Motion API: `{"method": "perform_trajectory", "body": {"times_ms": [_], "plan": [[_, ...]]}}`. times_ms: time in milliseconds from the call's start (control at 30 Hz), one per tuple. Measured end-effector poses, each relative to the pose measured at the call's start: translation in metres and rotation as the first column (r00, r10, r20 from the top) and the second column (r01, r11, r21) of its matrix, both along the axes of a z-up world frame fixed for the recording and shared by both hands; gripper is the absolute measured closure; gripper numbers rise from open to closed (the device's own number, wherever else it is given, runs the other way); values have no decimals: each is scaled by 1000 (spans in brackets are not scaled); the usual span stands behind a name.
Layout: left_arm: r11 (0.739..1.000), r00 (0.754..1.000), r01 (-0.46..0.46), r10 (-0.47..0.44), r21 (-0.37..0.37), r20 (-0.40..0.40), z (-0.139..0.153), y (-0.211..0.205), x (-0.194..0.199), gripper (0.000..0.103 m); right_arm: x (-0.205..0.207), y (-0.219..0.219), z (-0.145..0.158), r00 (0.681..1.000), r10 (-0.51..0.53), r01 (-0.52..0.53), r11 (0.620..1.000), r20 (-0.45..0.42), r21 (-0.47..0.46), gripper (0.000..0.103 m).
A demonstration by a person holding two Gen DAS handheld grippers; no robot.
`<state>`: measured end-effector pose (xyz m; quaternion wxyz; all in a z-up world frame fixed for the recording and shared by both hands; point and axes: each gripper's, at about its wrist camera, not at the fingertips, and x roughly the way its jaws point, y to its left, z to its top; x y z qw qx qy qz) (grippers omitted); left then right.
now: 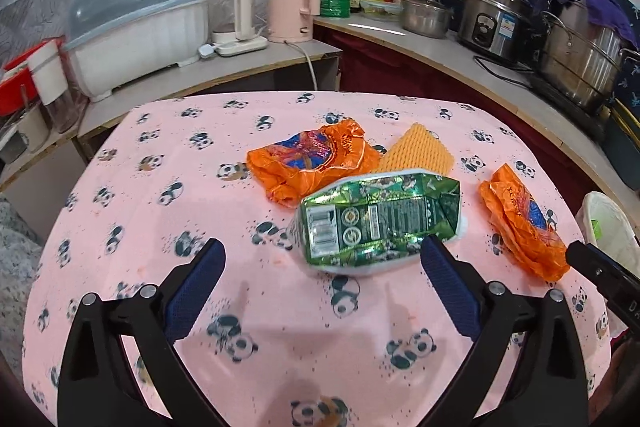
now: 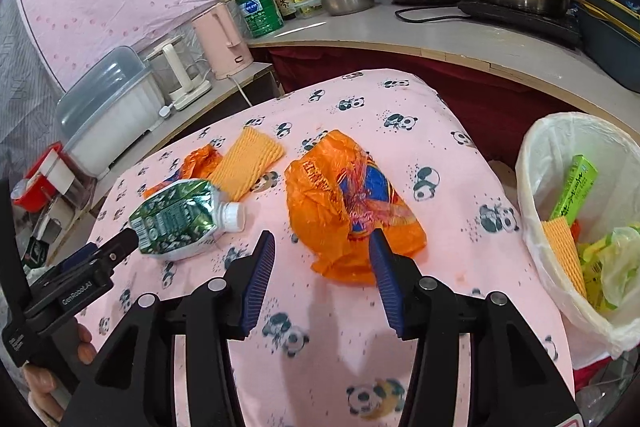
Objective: Collect trash
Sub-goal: 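Grasp the orange printed plastic bag with the right gripper while the left grasps the green foil pouch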
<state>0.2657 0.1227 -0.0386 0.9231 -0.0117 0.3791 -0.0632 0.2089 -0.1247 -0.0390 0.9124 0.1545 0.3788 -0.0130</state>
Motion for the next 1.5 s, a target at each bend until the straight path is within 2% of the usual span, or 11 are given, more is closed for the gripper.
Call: {"method": "perform_trajectory", "body": {"times_ms": [133, 300, 400, 500, 633, 733, 800, 867, 1100, 1267, 1500], "plan": [[999, 999, 52, -52, 16, -6, -9, -3, 24, 9, 21, -5, -6, 1000, -9, 8, 1000, -13, -10, 54], [997, 996, 83, -83, -3, -43, -23, -8, 44, 9, 40, -10, -18, 999, -26, 25, 1000, -41, -16, 50], [994, 993, 105, -105, -9, -46, -27, -18, 42, 10, 43, -10, -31, 997, -24, 23, 1000, -75, -7, 50], [991, 990, 131, -131, -5, -42, -27, -29, 34, 19, 40, -7, -41, 995, -19, 19, 1000, -93, -1, 50], [984, 983, 177, -178, -33, -48, -25, -44, 17, 25, 33, -2, -42, 996, -7, 6, 1000, -90, -9, 50], [976, 975, 207, -211, -64, -62, -22, -55, 4, 25, 27, 0, -41, 995, -2, 1, 1000, -96, -8, 61], [971, 971, 228, -233, -77, -62, -21, -62, -6, 25, 21, 0, -42, 995, -3, 2, 1000, -101, -12, 78], [965, 965, 248, -253, -84, -61, -19, -68, -17, 25, 16, -1, -44, 994, 1, 0, 1000, -112, 6, 87], [978, 979, 197, -200, -69, -36, -9, -65, -28, 20, -2, -10, -35, 996, -15, 17, 1000, -84, 26, 88], [986, 987, 154, -157, -70, -40, -7, -54, -10, 20, -7, -17, -23, 999, -27, 29, 998, -42, 51, 88], [984, 984, 162, -166, -71, -65, -17, -58, 20, 17, -1, -23, -20, 999, -34, 35, 997, -22, 74, 88]]}}
